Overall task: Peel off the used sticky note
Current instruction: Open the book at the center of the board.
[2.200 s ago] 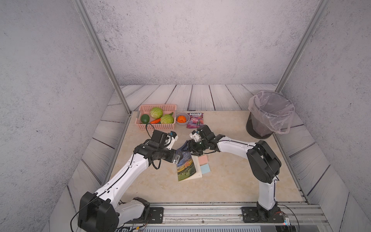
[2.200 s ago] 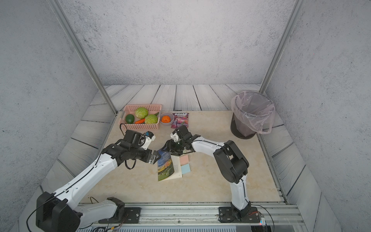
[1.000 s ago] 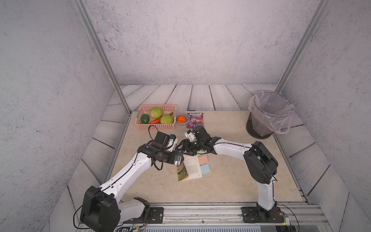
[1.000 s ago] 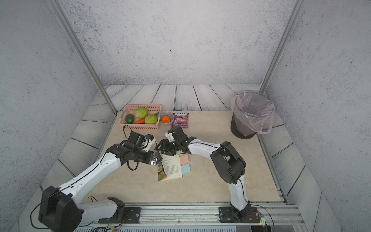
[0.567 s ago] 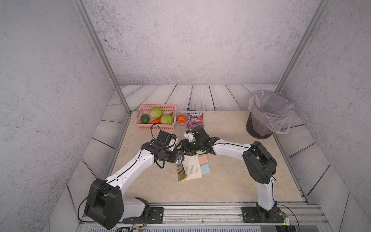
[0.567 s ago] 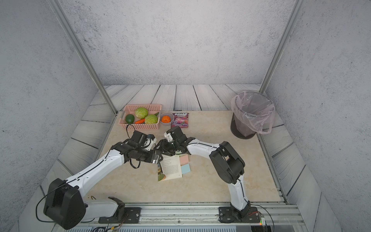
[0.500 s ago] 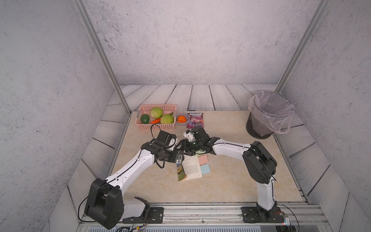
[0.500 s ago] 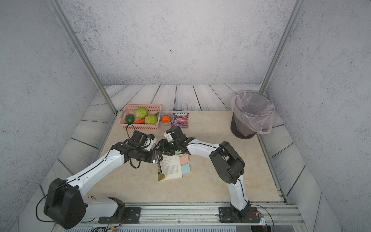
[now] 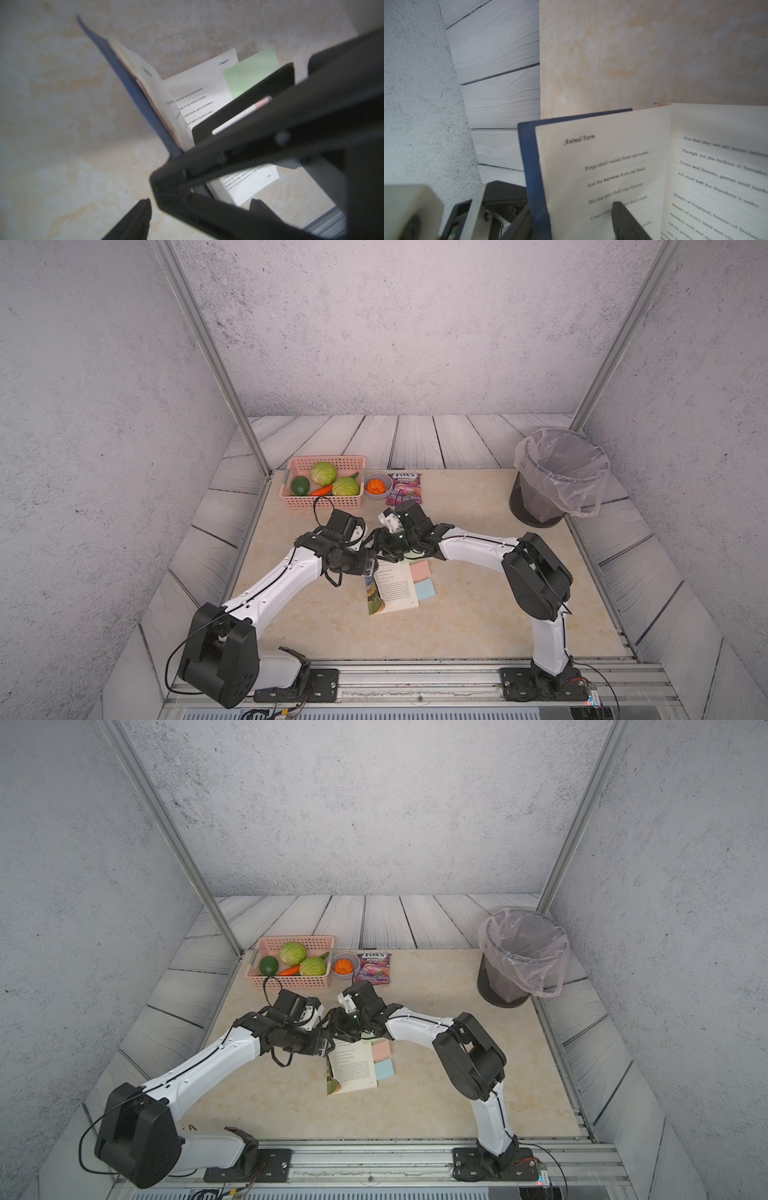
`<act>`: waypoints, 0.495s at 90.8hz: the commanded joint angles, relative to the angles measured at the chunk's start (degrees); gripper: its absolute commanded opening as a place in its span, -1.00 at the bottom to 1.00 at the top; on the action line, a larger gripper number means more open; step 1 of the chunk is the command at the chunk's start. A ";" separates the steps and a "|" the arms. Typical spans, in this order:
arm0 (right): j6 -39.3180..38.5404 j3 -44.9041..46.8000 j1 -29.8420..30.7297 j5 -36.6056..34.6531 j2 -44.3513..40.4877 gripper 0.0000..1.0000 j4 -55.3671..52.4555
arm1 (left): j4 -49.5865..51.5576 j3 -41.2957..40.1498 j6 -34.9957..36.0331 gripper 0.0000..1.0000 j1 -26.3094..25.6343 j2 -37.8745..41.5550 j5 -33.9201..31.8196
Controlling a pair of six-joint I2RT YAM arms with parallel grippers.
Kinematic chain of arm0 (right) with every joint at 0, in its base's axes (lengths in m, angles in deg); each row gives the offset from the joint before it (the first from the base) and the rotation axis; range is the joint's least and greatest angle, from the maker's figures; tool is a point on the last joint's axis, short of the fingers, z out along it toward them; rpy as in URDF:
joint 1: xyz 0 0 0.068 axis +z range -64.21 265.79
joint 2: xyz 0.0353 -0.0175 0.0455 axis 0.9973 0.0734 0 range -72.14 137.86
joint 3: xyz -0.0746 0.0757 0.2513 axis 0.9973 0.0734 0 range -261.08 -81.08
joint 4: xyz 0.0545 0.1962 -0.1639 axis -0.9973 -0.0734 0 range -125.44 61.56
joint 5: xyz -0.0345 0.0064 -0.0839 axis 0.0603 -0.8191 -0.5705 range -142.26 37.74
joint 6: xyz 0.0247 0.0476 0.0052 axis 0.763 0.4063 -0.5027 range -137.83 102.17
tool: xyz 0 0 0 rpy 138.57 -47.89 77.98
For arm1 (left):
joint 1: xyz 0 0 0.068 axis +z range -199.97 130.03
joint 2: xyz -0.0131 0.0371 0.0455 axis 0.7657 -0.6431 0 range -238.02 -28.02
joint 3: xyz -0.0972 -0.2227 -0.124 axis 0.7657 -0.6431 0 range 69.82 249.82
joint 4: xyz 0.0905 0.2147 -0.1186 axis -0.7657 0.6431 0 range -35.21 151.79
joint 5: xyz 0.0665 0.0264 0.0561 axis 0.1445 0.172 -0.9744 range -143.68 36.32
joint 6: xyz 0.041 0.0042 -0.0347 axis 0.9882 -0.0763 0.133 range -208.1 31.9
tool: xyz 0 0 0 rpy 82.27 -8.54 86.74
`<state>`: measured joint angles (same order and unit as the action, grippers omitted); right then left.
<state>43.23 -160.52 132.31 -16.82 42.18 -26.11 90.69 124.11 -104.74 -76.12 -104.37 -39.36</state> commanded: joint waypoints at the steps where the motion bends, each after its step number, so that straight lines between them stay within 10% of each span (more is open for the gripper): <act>1: -0.24 -1.39 0.59 -0.57 1.34 0.23 -0.48 | -0.39 -0.29 0.12 0.51 -0.30 -0.54 -1.21; 45: -0.32 -1.55 0.67 -0.64 1.19 0.23 -0.49 | -0.76 -0.47 -0.05 0.31 -0.22 -2.11 -0.57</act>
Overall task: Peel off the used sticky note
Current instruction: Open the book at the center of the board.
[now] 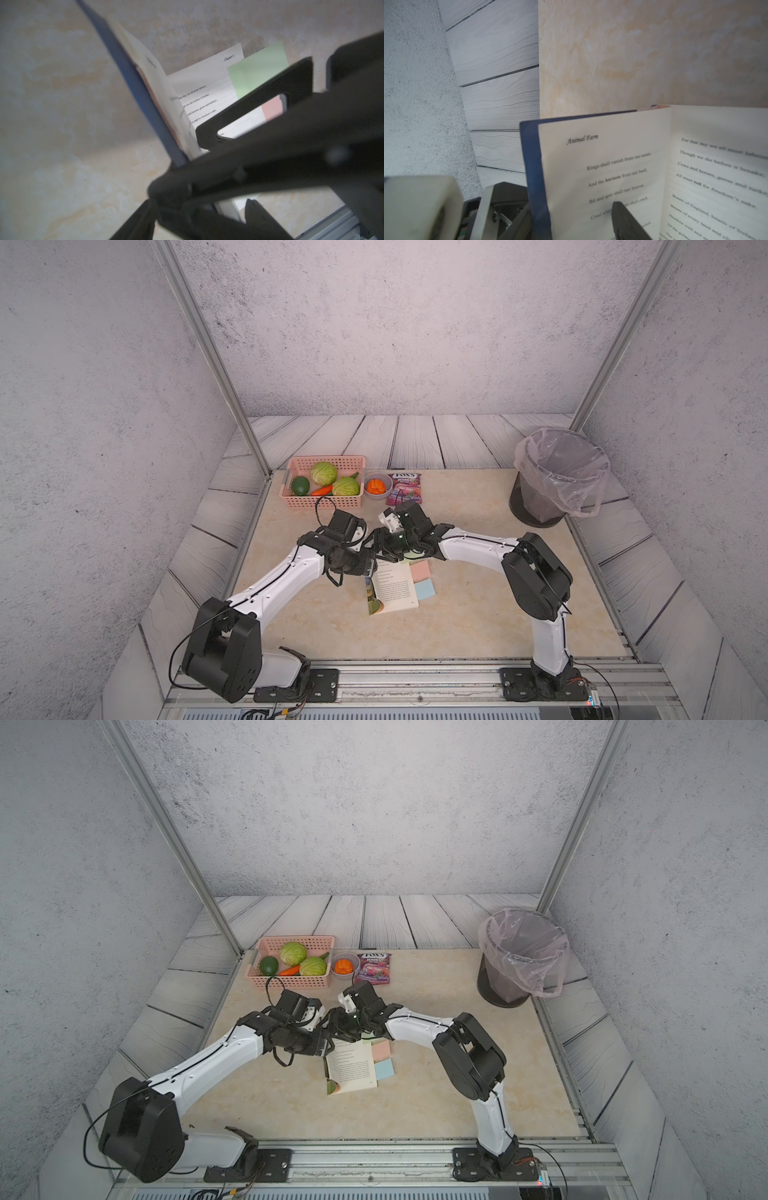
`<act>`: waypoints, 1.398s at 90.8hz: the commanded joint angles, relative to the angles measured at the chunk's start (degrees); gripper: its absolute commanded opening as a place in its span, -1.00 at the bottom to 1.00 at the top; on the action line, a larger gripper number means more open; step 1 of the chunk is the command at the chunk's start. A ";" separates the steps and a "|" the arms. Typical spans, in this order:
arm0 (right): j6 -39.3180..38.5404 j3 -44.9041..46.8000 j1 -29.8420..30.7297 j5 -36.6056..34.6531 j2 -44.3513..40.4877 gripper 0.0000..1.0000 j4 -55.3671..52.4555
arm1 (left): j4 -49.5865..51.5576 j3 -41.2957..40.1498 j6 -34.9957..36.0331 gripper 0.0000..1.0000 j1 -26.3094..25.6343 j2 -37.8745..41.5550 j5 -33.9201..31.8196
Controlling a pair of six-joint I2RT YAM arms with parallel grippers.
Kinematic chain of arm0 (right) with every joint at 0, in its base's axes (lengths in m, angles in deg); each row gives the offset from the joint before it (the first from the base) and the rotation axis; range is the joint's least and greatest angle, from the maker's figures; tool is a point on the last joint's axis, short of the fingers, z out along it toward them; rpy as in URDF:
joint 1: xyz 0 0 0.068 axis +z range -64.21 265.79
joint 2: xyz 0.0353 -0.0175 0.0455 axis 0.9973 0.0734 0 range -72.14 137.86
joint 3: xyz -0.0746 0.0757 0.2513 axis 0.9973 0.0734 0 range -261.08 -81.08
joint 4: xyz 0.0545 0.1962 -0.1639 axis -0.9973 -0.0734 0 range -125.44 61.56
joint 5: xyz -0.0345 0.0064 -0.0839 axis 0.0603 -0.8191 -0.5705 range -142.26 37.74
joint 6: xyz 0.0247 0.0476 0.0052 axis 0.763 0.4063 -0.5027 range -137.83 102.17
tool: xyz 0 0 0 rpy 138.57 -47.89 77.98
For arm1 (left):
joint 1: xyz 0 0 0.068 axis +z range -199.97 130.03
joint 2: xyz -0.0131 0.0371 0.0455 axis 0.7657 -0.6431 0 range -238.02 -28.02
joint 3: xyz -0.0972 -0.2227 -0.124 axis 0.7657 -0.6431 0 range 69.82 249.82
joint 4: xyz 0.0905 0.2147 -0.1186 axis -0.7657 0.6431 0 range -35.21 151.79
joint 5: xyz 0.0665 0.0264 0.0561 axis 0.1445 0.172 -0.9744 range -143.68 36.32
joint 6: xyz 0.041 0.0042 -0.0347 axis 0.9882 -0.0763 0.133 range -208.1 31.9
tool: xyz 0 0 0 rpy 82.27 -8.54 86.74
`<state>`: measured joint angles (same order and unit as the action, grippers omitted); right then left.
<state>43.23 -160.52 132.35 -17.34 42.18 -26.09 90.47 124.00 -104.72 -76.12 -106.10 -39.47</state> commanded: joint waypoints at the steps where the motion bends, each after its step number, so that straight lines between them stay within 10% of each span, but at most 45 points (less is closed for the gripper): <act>1: -0.37 -1.53 0.63 -0.11 1.22 0.23 -0.55 | -0.58 -0.33 -0.08 0.29 -0.22 -0.39 -0.48; 56: -1.52 -2.59 0.63 -1.42 1.18 0.23 -2.86 | 0.82 -0.08 1.65 -1.00 0.03 -0.47 -2.21; 106: -7.37 2.43 -6.04 -3.84 -6.35 0.22 -8.51 | -3.20 -3.41 15.08 -1.00 3.32 1.25 -4.45; 127: -10.41 9.74 -10.20 -2.99 -12.31 0.22 -9.97 | -3.97 -3.01 21.06 -1.00 10.56 -1.64 9.46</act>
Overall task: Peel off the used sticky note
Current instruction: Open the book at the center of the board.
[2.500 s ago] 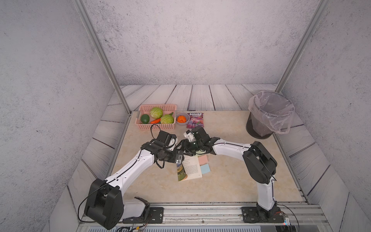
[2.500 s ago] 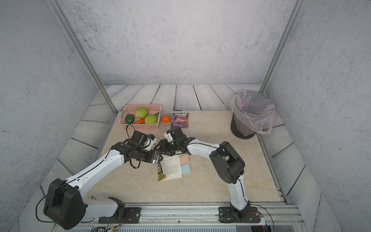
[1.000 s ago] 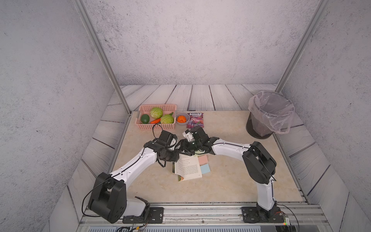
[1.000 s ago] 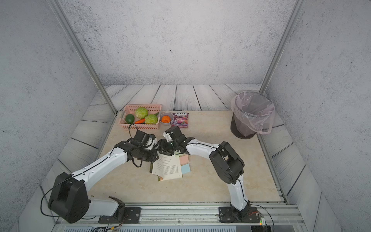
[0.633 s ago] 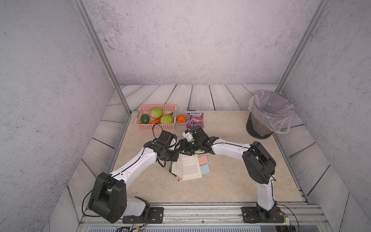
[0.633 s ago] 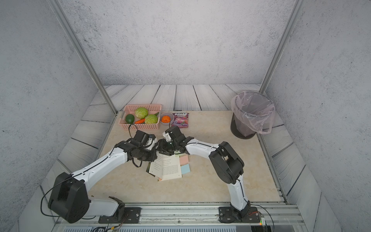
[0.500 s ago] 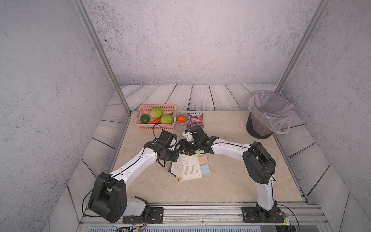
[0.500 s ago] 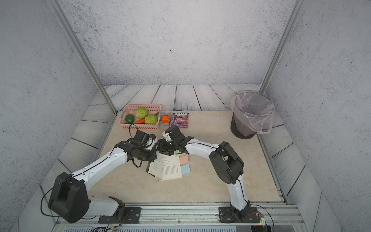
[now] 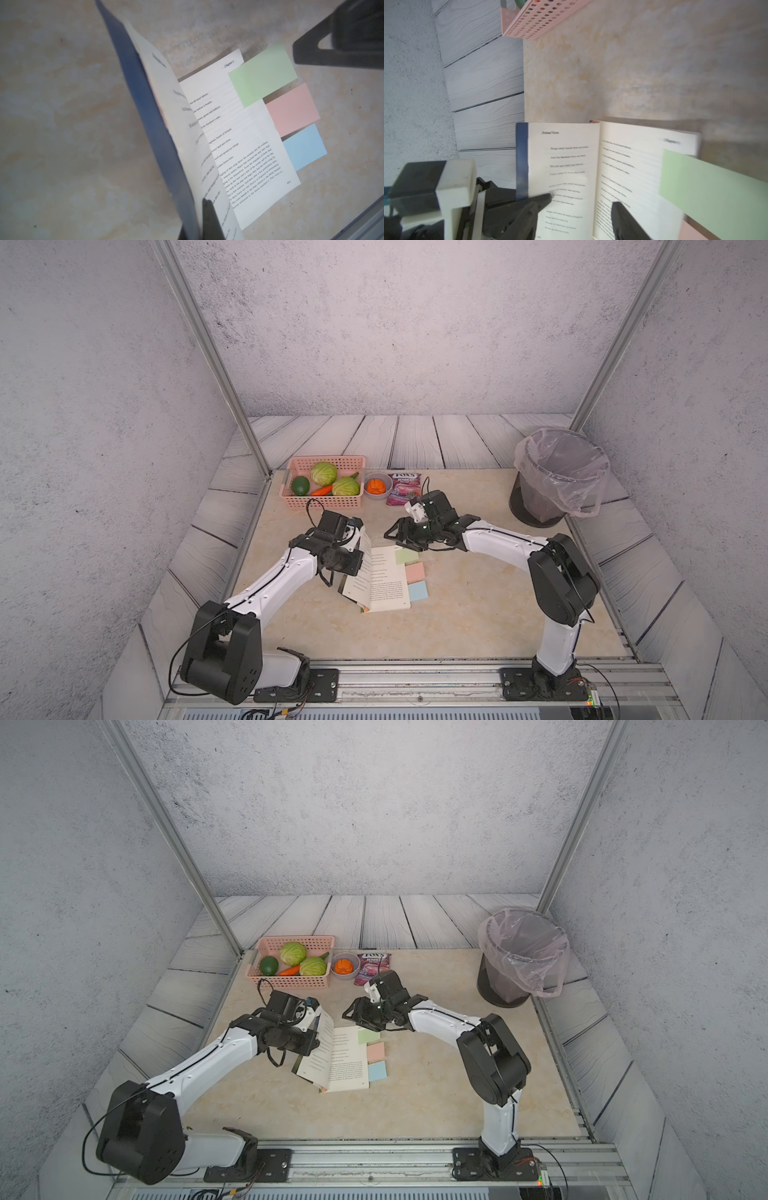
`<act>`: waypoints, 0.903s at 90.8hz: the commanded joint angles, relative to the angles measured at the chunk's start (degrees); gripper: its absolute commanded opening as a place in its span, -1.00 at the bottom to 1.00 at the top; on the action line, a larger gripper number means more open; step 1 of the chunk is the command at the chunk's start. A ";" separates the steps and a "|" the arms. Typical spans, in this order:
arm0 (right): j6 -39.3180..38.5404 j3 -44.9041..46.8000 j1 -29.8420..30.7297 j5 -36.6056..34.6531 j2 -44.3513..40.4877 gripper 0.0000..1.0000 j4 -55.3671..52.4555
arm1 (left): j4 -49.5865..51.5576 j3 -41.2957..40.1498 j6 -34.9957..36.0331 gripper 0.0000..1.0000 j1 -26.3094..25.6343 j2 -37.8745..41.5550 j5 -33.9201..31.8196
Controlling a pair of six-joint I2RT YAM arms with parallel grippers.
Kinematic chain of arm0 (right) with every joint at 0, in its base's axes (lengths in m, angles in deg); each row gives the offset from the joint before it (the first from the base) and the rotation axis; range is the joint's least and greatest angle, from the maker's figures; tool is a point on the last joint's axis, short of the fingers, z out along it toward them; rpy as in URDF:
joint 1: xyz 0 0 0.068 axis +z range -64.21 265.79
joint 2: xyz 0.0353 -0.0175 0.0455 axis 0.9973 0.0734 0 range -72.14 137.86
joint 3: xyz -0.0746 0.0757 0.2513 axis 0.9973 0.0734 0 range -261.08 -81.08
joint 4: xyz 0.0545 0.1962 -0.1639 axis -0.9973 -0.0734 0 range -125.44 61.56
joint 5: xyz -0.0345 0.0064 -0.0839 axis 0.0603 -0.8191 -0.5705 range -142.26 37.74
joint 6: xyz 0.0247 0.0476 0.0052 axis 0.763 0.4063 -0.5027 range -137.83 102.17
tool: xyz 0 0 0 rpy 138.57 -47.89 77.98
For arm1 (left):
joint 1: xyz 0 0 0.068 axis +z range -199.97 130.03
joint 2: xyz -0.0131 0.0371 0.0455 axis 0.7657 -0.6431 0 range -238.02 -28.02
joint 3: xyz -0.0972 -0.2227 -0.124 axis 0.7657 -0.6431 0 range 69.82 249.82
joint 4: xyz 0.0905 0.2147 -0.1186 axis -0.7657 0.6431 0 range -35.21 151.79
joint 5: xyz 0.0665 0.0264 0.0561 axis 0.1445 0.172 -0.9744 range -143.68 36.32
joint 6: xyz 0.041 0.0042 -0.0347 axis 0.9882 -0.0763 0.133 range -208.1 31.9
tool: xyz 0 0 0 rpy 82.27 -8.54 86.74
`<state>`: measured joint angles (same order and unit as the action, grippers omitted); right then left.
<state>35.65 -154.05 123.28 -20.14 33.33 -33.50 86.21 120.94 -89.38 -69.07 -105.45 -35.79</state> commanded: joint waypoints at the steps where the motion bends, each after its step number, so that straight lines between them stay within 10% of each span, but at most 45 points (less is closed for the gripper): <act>1: -3.10 3.49 -1.38 -0.07 -3.66 0.22 -2.66 | 0.43 0.18 5.91 -1.00 3.69 -2.51 5.99; 82: -20.67 7.05 -6.87 2.06 -2.12 0.10 -11.74 | 3.31 -1.67 21.78 -1.00 14.33 -9.23 15.93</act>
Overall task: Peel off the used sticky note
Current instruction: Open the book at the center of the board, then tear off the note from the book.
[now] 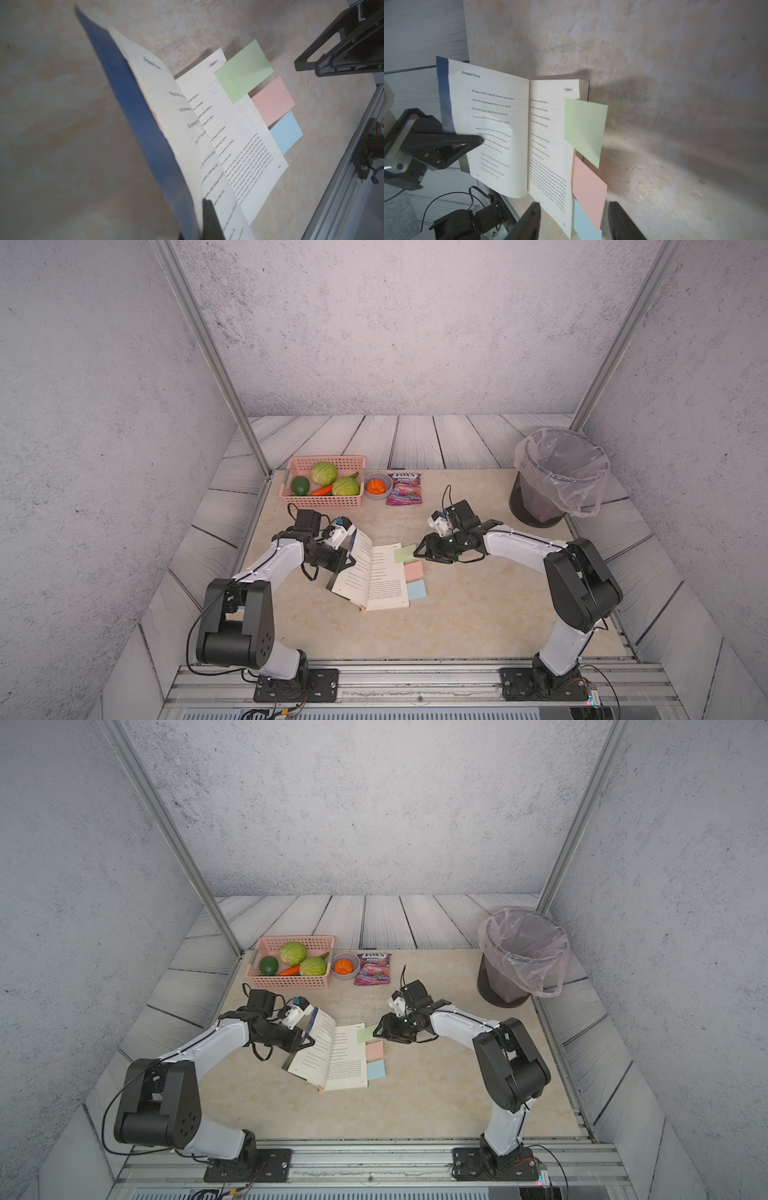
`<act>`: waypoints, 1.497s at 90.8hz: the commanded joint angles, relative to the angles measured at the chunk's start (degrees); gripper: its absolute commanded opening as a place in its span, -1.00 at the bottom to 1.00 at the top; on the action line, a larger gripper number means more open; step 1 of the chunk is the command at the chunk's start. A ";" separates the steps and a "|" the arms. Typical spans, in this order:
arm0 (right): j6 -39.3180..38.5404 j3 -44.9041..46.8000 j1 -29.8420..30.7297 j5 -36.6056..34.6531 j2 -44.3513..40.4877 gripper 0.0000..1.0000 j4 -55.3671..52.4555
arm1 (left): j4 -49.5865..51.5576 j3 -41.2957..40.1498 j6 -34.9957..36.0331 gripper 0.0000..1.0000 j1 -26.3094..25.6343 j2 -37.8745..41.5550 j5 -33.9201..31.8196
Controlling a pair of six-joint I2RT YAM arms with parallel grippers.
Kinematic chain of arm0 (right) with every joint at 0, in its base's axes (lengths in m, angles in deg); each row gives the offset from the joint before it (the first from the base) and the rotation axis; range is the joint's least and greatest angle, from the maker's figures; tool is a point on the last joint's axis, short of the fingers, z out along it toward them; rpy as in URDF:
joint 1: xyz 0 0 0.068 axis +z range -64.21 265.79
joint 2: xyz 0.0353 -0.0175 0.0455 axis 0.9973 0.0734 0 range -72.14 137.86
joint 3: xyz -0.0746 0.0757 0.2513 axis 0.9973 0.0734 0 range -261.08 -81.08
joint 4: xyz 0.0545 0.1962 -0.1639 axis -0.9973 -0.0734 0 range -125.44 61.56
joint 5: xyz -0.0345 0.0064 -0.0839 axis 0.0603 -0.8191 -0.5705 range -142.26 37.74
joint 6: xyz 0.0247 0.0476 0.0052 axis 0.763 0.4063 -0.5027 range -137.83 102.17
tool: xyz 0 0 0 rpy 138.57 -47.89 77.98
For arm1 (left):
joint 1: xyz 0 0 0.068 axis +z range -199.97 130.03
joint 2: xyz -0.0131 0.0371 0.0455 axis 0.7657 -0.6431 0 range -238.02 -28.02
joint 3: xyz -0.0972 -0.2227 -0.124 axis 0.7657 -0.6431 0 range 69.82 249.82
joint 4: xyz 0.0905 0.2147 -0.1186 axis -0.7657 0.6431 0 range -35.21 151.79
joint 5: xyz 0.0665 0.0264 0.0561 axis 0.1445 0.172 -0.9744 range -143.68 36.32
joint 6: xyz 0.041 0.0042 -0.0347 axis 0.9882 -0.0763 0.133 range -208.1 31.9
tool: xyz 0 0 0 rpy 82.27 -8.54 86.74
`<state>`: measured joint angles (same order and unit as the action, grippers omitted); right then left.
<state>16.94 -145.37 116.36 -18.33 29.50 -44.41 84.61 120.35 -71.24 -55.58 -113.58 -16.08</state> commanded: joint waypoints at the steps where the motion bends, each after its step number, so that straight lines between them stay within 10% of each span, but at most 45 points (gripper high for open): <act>1: -1.97 -1.76 0.04 0.25 1.84 0.10 -0.83 | 4.85 -1.11 3.72 -1.00 0.85 -1.01 -3.86; 84: -7.51 -16.01 3.51 -10.00 13.21 -0.13 -10.15 | 5.03 -0.54 3.97 -1.00 0.88 -2.73 -4.38; 136: -11.17 -19.90 9.43 -23.83 12.02 -0.76 -15.73 | 5.18 -0.34 3.96 -1.00 0.90 -3.12 -4.58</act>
<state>7.54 -163.12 124.11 -37.32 41.98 -57.22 84.70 120.74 -68.83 -55.45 -114.95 -15.66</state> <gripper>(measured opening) 0.141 0.062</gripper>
